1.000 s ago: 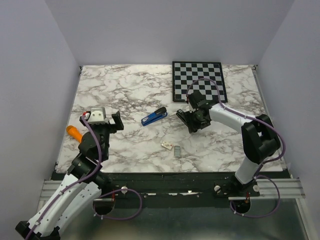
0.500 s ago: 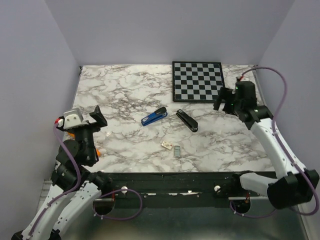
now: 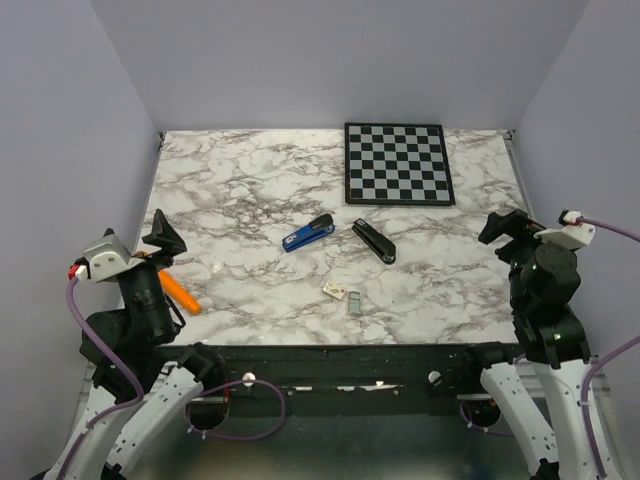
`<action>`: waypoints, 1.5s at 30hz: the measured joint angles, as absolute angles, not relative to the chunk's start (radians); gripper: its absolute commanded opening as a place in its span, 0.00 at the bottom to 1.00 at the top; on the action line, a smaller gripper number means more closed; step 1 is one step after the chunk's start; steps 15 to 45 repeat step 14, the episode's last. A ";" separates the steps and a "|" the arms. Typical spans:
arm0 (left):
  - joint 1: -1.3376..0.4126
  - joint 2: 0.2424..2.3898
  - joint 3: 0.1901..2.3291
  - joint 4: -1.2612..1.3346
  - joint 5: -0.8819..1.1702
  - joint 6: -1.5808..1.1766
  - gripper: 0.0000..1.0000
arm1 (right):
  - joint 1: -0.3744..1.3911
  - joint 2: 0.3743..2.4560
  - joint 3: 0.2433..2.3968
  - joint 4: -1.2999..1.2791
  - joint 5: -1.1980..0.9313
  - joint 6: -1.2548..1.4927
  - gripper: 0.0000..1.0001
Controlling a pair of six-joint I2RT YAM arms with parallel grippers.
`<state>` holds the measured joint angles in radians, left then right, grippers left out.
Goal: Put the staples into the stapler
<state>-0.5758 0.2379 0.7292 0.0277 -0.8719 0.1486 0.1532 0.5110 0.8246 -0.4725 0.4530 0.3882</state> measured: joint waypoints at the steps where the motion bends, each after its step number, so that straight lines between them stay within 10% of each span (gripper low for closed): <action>1: -0.576 0.238 0.729 0.035 -0.878 0.157 0.99 | 0.153 0.479 0.799 -0.454 0.462 0.383 1.00; 45: -0.576 0.295 0.728 0.090 -0.892 0.168 0.99 | 0.153 0.419 0.717 -0.381 0.482 0.352 1.00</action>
